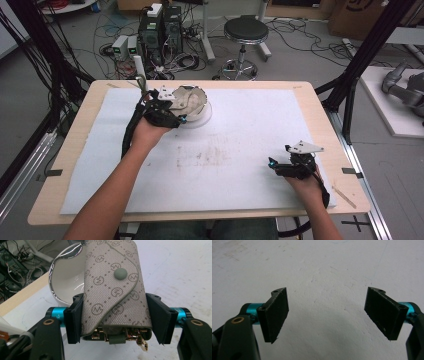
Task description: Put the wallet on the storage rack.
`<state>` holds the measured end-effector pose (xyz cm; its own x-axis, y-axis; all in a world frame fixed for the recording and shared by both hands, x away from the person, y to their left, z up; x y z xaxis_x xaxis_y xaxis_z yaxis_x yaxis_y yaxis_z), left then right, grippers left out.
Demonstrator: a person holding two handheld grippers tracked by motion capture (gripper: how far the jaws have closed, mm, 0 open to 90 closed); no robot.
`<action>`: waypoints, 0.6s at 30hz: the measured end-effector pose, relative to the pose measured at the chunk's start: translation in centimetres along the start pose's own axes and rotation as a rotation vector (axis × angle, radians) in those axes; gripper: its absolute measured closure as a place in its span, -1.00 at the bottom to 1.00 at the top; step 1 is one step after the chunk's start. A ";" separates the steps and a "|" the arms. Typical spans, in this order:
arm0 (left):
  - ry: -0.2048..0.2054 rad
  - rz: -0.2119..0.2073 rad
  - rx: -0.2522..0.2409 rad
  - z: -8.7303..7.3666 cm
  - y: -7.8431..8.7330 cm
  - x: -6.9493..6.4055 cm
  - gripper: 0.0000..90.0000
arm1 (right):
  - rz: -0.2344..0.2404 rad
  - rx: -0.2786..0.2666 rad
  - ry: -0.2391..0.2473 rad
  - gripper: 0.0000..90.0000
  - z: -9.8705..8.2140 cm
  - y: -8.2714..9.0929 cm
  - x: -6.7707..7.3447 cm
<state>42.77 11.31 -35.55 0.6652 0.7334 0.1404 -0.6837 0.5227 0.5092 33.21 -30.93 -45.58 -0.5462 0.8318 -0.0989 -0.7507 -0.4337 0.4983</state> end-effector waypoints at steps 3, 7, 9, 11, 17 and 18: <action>-0.001 0.005 0.022 0.1 -0.9 0.3 -0.19 | 0.000 0.001 -0.001 -0.56 0.0 0.0 0.0; 0.007 0.014 0.055 -0.1 -2.0 0.8 -0.19 | -0.001 0.002 -0.002 -0.56 0.0 0.0 -0.1; 0.008 0.018 0.079 -0.1 -2.5 1.1 -0.19 | 0.000 0.002 -0.005 -0.56 -0.1 0.0 -0.1; 0.006 0.023 0.092 0.0 -2.9 1.3 -0.20 | 0.000 0.004 -0.001 -0.56 -0.1 0.0 -0.1; 0.003 0.014 0.119 0.5 -4.1 1.6 -0.20 | 0.002 0.004 -0.006 -0.56 -0.1 -0.1 -0.2; 0.000 0.014 0.122 0.5 -4.3 1.5 -0.20 | 0.003 0.005 -0.002 -0.56 -0.1 -0.1 -0.2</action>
<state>46.92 9.95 -37.07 0.6557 0.7402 0.1488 -0.6515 0.4551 0.6070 33.33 -31.12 -45.69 -0.5476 0.8313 -0.0954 -0.7471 -0.4344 0.5031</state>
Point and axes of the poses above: each handheld gripper's, and its own axes: y roughly backward along the jaws, z roughly out of its top, x roughly to its left, the point moved 2 cm from there along -y, roughly forward along the jaws, and after that the axes turned 8 degrees about -x, right-handed, at the moved point
